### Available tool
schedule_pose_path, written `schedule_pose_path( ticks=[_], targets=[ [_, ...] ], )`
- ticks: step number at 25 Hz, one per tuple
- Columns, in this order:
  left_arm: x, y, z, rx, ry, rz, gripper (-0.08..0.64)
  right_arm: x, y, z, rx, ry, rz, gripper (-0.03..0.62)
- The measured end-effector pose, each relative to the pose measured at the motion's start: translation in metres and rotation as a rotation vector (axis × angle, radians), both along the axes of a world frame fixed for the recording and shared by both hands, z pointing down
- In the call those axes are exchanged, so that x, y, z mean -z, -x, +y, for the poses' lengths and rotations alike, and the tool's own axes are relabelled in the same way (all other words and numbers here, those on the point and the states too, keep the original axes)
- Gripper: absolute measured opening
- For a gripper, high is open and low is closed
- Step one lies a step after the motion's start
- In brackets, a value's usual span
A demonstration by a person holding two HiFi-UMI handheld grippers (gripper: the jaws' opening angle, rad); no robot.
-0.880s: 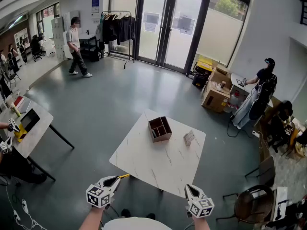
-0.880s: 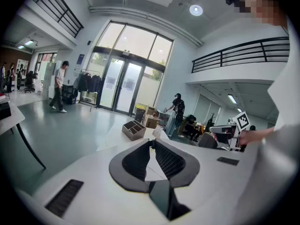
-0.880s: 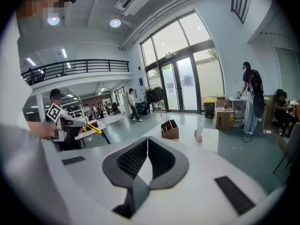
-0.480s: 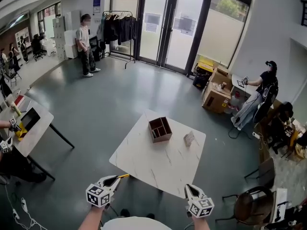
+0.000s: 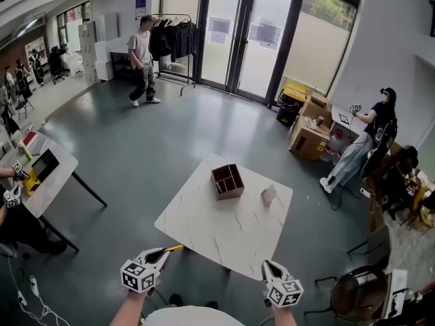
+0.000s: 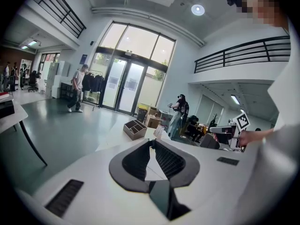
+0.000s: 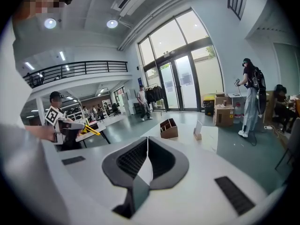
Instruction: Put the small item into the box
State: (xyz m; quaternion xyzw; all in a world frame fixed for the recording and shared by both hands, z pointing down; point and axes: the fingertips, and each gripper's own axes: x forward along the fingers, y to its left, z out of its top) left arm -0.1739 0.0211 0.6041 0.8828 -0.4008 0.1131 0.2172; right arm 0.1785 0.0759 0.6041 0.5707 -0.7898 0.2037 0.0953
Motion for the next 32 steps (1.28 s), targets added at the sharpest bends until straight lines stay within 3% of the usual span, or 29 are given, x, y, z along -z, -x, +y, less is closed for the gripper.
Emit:
schedule_pose_path(
  ticks=[19,32],
  targets=[
    [-0.009,-0.052,0.019,0.091,0.013,-0.004,0.048,-0.018,-0.049,-0.002,0.100,0.037,-0.002,0.028],
    [-0.009,-0.071,0.008,0.086,0.031,-0.007,0.048,-0.026,-0.048,-0.011,0.134,0.079,-0.016,0.028]
  ],
)
